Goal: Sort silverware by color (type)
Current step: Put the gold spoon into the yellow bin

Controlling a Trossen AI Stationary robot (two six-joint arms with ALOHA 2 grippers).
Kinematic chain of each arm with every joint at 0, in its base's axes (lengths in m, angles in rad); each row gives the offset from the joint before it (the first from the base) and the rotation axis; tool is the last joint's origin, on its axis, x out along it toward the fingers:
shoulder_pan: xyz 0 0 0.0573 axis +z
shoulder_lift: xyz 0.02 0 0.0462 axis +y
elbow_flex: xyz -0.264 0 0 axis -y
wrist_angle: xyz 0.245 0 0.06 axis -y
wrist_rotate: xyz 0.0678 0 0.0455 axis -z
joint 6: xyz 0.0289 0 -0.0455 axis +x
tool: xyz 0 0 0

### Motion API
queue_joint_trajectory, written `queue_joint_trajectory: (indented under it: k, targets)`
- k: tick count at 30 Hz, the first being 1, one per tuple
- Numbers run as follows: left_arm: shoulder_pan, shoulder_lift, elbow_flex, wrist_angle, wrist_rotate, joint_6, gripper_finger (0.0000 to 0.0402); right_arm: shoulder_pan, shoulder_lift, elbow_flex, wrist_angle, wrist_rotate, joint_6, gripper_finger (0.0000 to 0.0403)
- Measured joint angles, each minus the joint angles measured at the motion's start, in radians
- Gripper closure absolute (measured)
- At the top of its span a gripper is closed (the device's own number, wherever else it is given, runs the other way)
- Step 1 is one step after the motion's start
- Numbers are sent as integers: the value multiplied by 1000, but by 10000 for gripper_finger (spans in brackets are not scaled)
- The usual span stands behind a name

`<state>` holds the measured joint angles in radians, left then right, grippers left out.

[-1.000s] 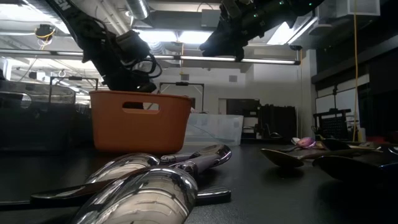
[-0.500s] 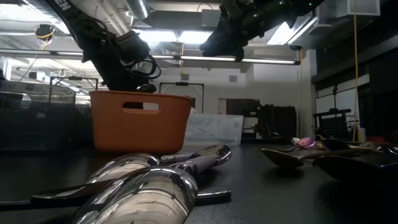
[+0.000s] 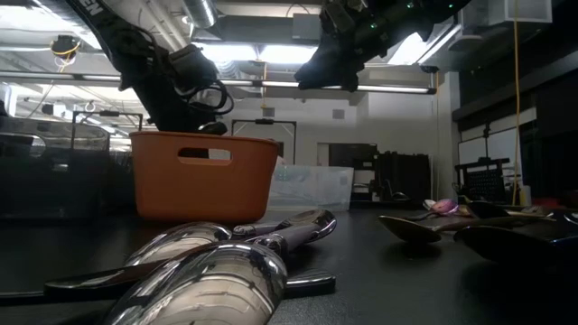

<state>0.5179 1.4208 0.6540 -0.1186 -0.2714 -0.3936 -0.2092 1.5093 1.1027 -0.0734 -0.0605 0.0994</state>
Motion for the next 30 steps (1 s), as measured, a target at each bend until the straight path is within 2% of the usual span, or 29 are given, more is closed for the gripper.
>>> queue_joint_trajectory:
  k: [5, 13, 22, 30]
  targets:
    - [0, 0, 0, 33, 1, 0, 310, 0, 0, 0, -3, 0, 0, 275]
    - [43, 0, 0, 210, 38, 1, 310, 0, 0, 0, -3, 0, 0, 275]
    - [111, 0, 0, 209, 137, 0, 310, 0, 0, 0, -3, 0, 0, 275]
    - [110, 86, 0, 208, 132, 6, 310, 0, 0, 0, -3, 0, 0, 275]
